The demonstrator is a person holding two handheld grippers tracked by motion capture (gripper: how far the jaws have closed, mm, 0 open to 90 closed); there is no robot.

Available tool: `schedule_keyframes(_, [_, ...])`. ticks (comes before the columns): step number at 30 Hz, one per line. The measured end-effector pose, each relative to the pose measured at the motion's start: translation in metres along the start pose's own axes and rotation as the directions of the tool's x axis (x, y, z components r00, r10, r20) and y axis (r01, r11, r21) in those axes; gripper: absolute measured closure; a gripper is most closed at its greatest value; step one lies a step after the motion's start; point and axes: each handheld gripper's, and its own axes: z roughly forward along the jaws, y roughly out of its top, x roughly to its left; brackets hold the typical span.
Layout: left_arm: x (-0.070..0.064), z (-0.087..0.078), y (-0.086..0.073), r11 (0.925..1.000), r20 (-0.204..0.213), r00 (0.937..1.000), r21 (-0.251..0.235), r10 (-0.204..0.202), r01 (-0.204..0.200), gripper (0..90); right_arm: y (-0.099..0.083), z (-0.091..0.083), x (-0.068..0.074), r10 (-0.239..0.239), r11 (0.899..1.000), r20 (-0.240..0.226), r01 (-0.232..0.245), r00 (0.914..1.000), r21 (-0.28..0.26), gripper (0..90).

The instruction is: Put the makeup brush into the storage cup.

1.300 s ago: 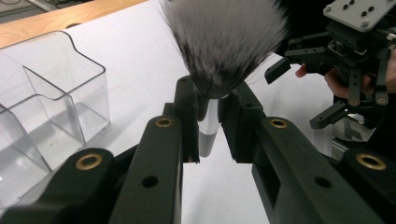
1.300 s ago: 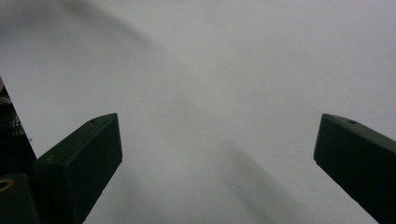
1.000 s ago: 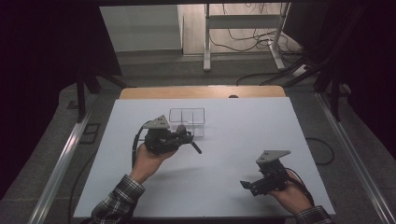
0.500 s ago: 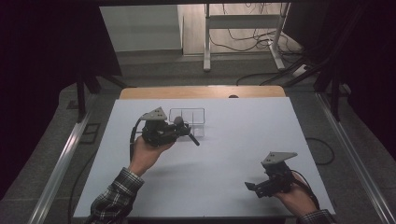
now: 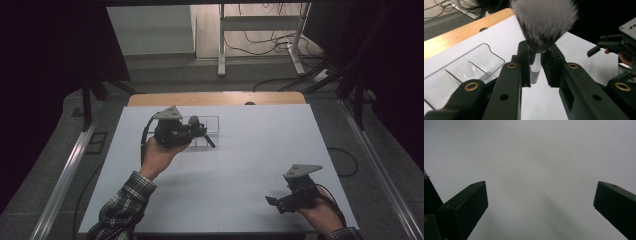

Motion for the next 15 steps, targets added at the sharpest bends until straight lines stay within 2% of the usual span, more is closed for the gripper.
schedule_keyframes(15, [0.014,0.005,0.019,0.9999,-0.053,0.9985,0.005,-0.015,0.015,76.6,-0.004,-0.006,-0.002,0.012,1.0,0.007,-0.012,0.9999,-0.012,0.0])
